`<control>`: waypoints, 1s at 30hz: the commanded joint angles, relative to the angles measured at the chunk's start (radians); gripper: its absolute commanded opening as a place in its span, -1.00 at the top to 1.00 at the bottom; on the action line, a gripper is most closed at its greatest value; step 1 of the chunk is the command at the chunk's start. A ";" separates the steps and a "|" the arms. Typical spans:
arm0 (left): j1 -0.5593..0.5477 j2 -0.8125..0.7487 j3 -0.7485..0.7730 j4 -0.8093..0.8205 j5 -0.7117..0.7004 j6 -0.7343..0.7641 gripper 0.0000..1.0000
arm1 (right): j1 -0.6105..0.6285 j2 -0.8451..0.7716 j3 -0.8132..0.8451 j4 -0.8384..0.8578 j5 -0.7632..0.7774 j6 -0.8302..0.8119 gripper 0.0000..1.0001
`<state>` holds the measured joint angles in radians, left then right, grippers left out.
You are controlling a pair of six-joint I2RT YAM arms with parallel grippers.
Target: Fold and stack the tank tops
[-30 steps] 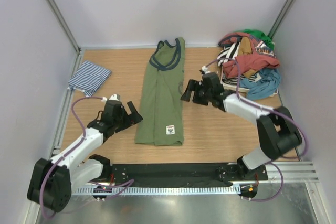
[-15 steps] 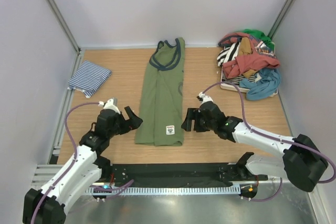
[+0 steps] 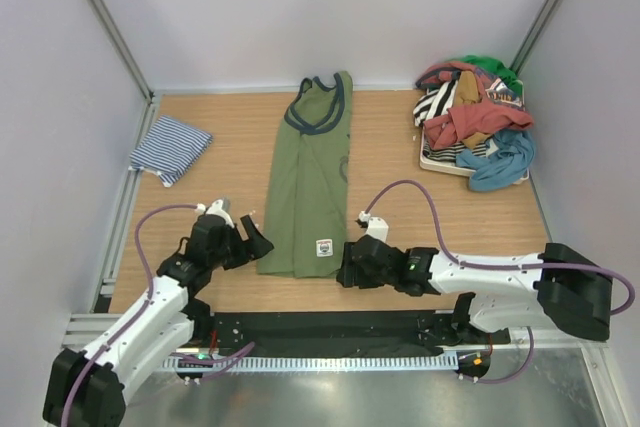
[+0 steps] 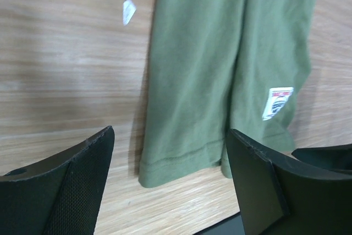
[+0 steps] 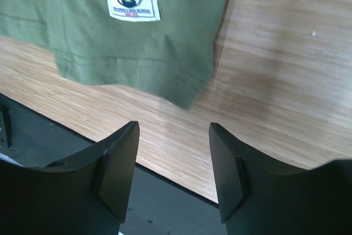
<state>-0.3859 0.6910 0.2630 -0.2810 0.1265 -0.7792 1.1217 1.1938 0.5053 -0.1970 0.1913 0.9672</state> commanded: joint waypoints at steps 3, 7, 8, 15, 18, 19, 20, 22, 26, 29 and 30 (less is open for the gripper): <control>-0.005 0.056 0.004 0.010 0.030 -0.023 -0.57 | 0.021 0.026 0.009 0.005 0.171 0.105 -0.09; -0.011 0.032 0.001 -0.063 -0.028 -0.083 -0.54 | 0.021 0.027 0.006 0.022 0.211 0.128 -0.06; -0.014 0.024 -0.004 -0.081 -0.033 -0.097 -0.54 | 0.021 0.024 -0.005 0.040 0.214 0.136 -0.07; -0.021 -0.047 -0.039 -0.106 0.001 -0.123 -0.29 | -0.014 -0.033 -0.060 0.125 0.185 0.136 -0.22; -0.022 -0.045 -0.047 -0.119 0.030 -0.129 -0.28 | -0.057 0.009 -0.073 0.180 0.082 0.134 -0.19; -0.022 -0.045 -0.048 -0.125 0.036 -0.129 -0.28 | -0.063 0.044 -0.074 0.192 0.068 0.133 -0.19; -0.022 -0.048 -0.048 -0.126 0.039 -0.129 -0.28 | -0.062 0.062 -0.074 0.241 0.048 0.133 -0.18; -0.022 -0.053 -0.050 -0.127 0.048 -0.123 -0.28 | -0.065 0.120 -0.071 0.269 0.037 0.139 -0.15; -0.024 -0.047 -0.051 -0.129 0.047 -0.126 -0.24 | -0.063 0.170 -0.096 0.387 -0.027 0.159 0.10; -0.025 -0.033 -0.050 -0.127 0.051 -0.124 -0.19 | -0.063 0.150 -0.099 0.364 -0.012 0.159 0.31; -0.025 -0.024 -0.048 -0.124 0.050 -0.124 -0.17 | -0.065 0.141 -0.103 0.357 -0.001 0.160 0.34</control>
<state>-0.4057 0.6529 0.2226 -0.3889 0.1532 -0.9066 1.0580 1.3468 0.4263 0.1482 0.1909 1.1141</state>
